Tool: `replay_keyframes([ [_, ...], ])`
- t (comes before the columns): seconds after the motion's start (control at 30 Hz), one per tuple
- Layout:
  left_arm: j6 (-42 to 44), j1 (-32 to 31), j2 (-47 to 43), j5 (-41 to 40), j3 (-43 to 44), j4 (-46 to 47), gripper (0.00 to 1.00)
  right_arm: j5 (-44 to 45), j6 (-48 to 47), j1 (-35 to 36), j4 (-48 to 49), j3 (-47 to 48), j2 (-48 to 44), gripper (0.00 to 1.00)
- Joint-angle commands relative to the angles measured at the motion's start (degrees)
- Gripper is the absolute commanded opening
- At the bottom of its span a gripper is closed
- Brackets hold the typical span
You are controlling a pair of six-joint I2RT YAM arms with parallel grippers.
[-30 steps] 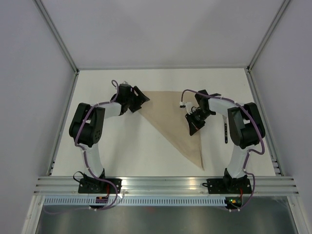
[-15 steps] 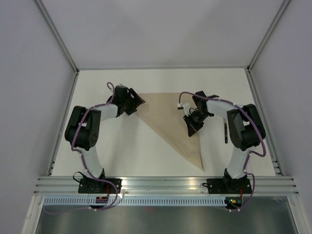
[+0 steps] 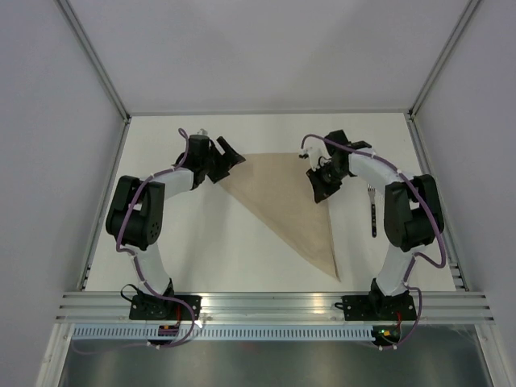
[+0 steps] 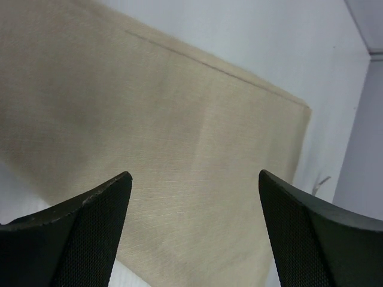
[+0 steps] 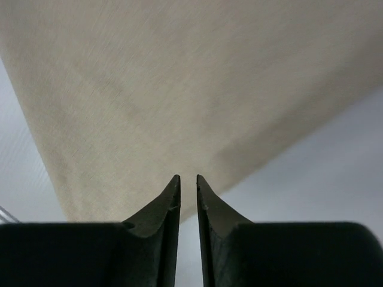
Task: Fold the napkin, place the utensils inside, and roll it up
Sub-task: Fold the napkin at the center of the board, then pick up the fork at the center of the board.
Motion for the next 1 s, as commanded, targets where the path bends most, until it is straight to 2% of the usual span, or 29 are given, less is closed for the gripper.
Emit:
replay_keyframes([
  [0.0,3.8,0.2,-6.1,6.0,4.5,6.8,0.92,7.6,4.2,-7.5,0.2,9.4,-4.4,0.24],
  [0.17,5.0,0.2,-8.3,10.3,9.5,7.9,0.93,14.9,5.3,-16.5,1.2,11.2,-0.8,0.25],
  [0.2,5.0,0.2,-8.6,10.5,9.7,7.9,0.93,15.6,5.1,-20.1,1.2,10.5,-0.4,0.26],
  [0.3,5.3,0.2,-9.6,11.5,10.7,6.3,0.94,17.6,4.3,-23.3,2.9,5.5,-0.8,0.35],
  [0.4,6.0,0.3,-10.9,11.7,9.8,5.9,0.94,20.2,4.0,-24.5,4.2,0.5,-3.0,0.46],
  [0.6,6.8,0.2,-12.0,12.0,6.7,7.3,0.94,23.2,5.9,-24.5,4.4,-6.2,-7.8,0.59],
  [0.73,6.4,0.2,-11.9,12.6,5.4,8.0,0.94,25.2,7.3,-24.6,5.2,-9.2,-8.3,0.56],
  [0.77,6.4,0.3,-12.0,12.6,5.4,8.0,0.94,25.4,7.6,-24.5,5.4,-9.6,-8.3,0.49],
  [0.8,6.4,0.3,-12.1,12.5,5.3,8.1,0.94,25.4,8.0,-24.5,5.5,-10.0,-8.3,0.48],
  [0.97,6.2,0.3,-12.5,12.6,4.7,8.3,0.94,23.3,8.2,-24.6,6.4,-11.9,-7.6,0.48],
])
